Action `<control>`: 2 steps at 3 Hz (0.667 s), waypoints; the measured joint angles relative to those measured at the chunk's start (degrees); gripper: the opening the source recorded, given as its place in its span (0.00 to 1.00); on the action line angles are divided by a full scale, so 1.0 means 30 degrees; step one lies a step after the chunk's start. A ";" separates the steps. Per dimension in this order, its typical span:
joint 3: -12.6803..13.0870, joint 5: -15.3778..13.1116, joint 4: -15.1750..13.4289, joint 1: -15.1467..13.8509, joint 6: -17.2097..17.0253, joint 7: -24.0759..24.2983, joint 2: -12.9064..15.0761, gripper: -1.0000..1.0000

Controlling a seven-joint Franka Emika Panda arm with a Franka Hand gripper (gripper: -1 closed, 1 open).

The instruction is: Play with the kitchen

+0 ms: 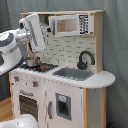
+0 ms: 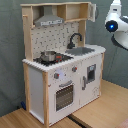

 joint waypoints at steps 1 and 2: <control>-0.0215 -0.0001 0.0046 -0.0596 0.1923 -0.0051 0.0492 0.00; -0.0134 -0.0002 0.0047 -0.0879 0.3698 -0.0161 0.1271 0.00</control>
